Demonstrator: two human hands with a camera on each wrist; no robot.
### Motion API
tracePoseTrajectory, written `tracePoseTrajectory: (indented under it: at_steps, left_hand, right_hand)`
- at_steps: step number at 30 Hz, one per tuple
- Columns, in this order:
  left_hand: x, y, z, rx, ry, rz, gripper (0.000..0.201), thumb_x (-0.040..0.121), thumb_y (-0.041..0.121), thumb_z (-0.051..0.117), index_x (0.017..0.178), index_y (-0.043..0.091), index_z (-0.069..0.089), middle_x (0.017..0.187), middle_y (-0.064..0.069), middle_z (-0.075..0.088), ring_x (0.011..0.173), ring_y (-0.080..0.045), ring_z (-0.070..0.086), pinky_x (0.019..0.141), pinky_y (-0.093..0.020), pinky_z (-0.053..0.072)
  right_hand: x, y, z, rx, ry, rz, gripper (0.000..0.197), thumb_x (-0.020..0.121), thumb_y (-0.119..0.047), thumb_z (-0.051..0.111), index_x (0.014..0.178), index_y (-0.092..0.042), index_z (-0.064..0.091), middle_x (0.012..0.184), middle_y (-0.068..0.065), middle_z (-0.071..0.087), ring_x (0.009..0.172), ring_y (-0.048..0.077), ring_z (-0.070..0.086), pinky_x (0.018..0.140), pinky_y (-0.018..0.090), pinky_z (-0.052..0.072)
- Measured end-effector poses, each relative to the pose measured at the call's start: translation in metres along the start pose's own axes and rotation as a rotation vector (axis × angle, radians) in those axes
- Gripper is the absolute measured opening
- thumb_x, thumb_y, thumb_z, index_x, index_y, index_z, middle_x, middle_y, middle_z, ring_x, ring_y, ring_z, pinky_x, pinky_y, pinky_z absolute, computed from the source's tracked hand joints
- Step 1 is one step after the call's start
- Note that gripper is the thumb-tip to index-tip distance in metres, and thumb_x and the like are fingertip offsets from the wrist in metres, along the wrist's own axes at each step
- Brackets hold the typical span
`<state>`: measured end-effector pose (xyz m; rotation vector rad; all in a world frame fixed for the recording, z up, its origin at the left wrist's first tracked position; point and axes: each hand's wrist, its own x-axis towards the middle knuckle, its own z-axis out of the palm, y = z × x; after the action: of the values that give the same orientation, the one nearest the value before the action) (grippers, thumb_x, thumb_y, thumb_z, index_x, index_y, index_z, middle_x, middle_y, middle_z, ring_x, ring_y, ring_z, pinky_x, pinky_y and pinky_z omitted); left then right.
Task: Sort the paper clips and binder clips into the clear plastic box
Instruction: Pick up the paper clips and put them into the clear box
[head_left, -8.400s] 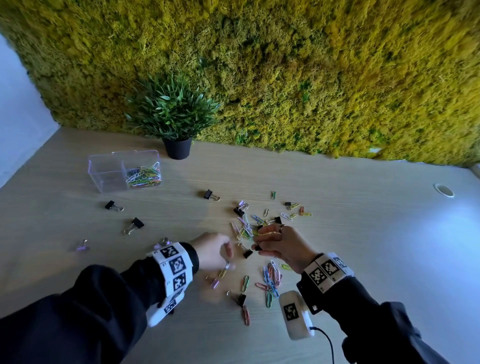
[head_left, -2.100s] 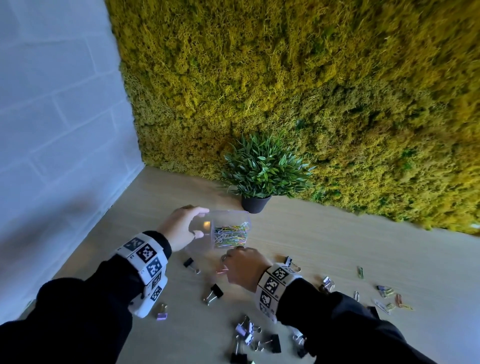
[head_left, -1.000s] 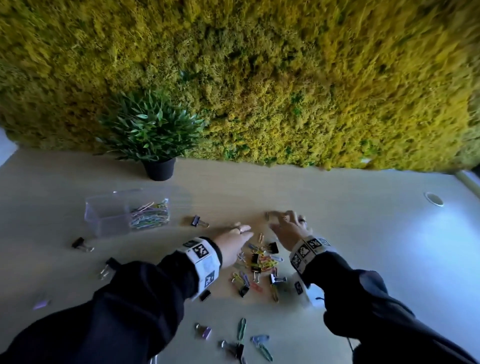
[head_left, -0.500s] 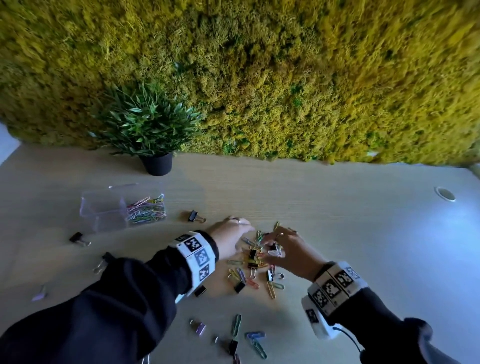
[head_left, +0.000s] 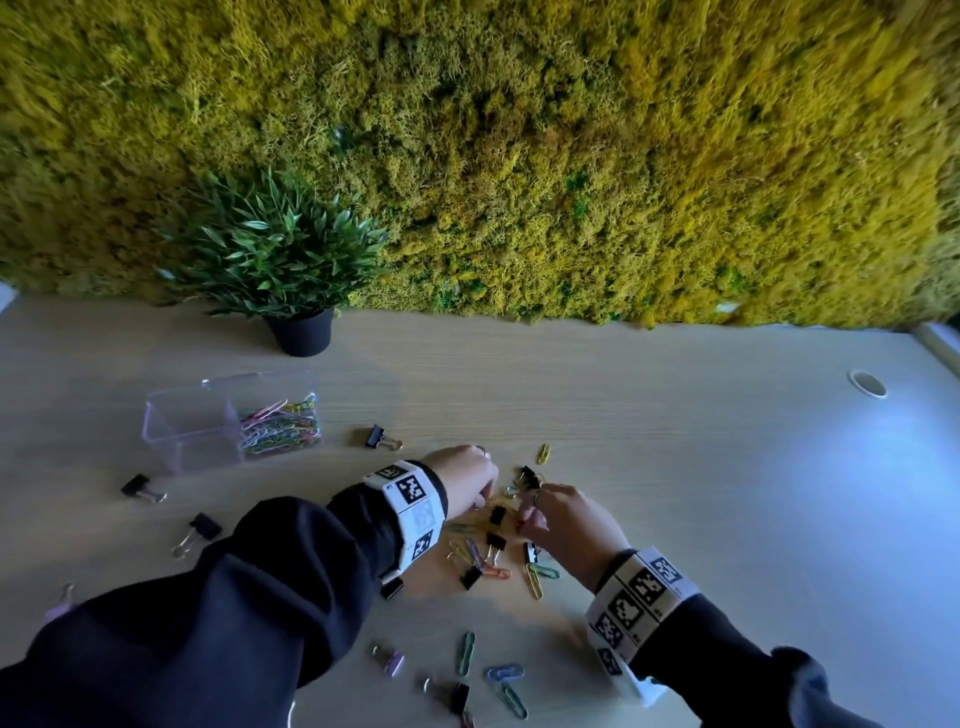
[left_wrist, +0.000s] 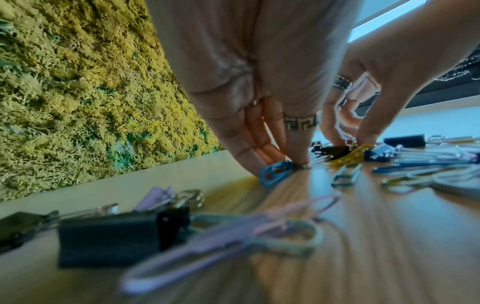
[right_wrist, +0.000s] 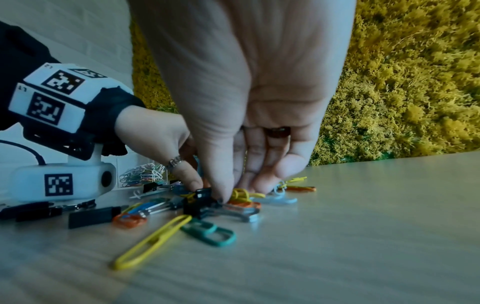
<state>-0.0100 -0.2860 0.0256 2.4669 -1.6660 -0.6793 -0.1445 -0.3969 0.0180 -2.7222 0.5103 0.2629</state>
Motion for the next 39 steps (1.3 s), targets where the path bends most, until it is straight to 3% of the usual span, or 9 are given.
tracePoseTrajectory:
  at_steps: [8, 12, 18, 22, 26, 32, 34, 36, 39]
  left_hand:
    - [-0.013, -0.006, 0.007, -0.184, -0.006, -0.133, 0.022, 0.09, 0.011, 0.051, 0.112, 0.009, 0.048, 0.113, -0.011, 0.058, 0.092, -0.023, 0.056, 0.084, -0.032, 0.047]
    - [-0.018, -0.003, 0.009, -0.155, 0.012, -0.19, 0.025, 0.088, 0.0, 0.043, 0.108, 0.01, 0.054, 0.113, -0.007, 0.06, 0.103, -0.023, 0.058, 0.079, -0.03, 0.04]
    - [-0.034, -0.008, -0.006, -0.353, 0.002, -0.231, 0.02, 0.094, 0.017, 0.047, 0.111, 0.01, 0.054, 0.112, -0.007, 0.058, 0.099, -0.021, 0.056, 0.087, -0.031, 0.047]
    - [-0.055, -0.022, -0.031, -0.62, 0.141, -0.241, 0.005, 0.09, 0.02, 0.055, 0.092, 0.016, 0.057, 0.084, 0.001, 0.06, 0.065, -0.012, 0.055, 0.063, -0.025, 0.046]
    - [-0.087, -0.048, -0.051, -0.83, 0.262, -0.238, 0.01, 0.083, 0.015, 0.065, 0.078, 0.02, 0.059, 0.078, 0.002, 0.066, 0.06, -0.013, 0.059, 0.069, -0.033, 0.054]
    - [-0.137, -0.108, -0.078, -0.628, 0.659, -0.394, 0.009, 0.076, 0.013, 0.073, 0.083, 0.015, 0.067, 0.076, 0.0, 0.069, 0.048, 0.004, 0.054, 0.045, -0.005, 0.039]
    - [-0.142, -0.124, -0.082, -0.526, 0.77, -0.448, 0.011, 0.072, 0.01, 0.076, 0.079, 0.012, 0.068, 0.072, -0.003, 0.068, 0.052, 0.003, 0.055, 0.052, -0.012, 0.042]
    - [-0.141, -0.134, -0.079, -0.489, 0.785, -0.476, 0.01, 0.069, 0.007, 0.077, 0.074, 0.011, 0.07, 0.072, -0.007, 0.071, 0.061, -0.013, 0.06, 0.063, -0.021, 0.047]
    - [-0.134, -0.151, -0.064, -0.492, 0.73, -0.531, 0.025, 0.072, 0.007, 0.073, 0.062, 0.03, 0.067, 0.072, 0.004, 0.072, 0.072, -0.015, 0.066, 0.074, -0.028, 0.054]
  right_hand:
    - [0.0, -0.011, 0.003, -0.171, -0.034, 0.044, 0.024, 0.089, -0.02, 0.046, 0.109, -0.014, 0.059, 0.12, 0.002, 0.057, 0.11, 0.024, 0.056, 0.081, 0.033, 0.05]
    - [-0.002, -0.016, 0.003, -0.211, -0.044, 0.053, 0.026, 0.093, -0.024, 0.043, 0.11, -0.013, 0.058, 0.122, 0.003, 0.055, 0.11, 0.025, 0.056, 0.082, 0.034, 0.05]
    - [-0.002, -0.016, -0.001, -0.183, -0.06, 0.067, 0.024, 0.086, -0.023, 0.048, 0.104, -0.012, 0.059, 0.117, 0.004, 0.059, 0.106, 0.026, 0.058, 0.077, 0.032, 0.048]
    - [0.0, -0.016, -0.005, -0.143, -0.083, 0.065, 0.025, 0.086, -0.028, 0.051, 0.1, -0.008, 0.06, 0.111, 0.007, 0.06, 0.098, 0.027, 0.059, 0.071, 0.031, 0.045]
    - [0.001, -0.017, -0.008, -0.14, -0.108, 0.035, 0.01, 0.085, -0.019, 0.051, 0.09, -0.014, 0.058, 0.106, 0.006, 0.06, 0.09, 0.023, 0.058, 0.072, 0.031, 0.047]
    - [0.018, -0.063, -0.041, 0.068, -0.004, -0.122, 0.012, 0.08, -0.013, 0.058, 0.09, -0.013, 0.063, 0.088, -0.002, 0.059, 0.076, 0.012, 0.054, 0.075, 0.031, 0.052]
    - [0.034, -0.099, -0.055, 0.094, 0.057, -0.223, 0.013, 0.081, -0.014, 0.059, 0.094, -0.012, 0.063, 0.089, -0.003, 0.06, 0.075, 0.01, 0.052, 0.072, 0.029, 0.049]
    - [0.057, -0.14, -0.061, 0.125, 0.125, -0.32, 0.014, 0.082, -0.012, 0.058, 0.094, -0.011, 0.064, 0.092, 0.001, 0.064, 0.075, 0.01, 0.051, 0.071, 0.028, 0.048]
    - [0.091, -0.191, -0.058, 0.15, 0.196, -0.383, 0.018, 0.079, -0.012, 0.057, 0.096, -0.009, 0.065, 0.099, 0.009, 0.067, 0.082, 0.021, 0.06, 0.076, 0.034, 0.053]
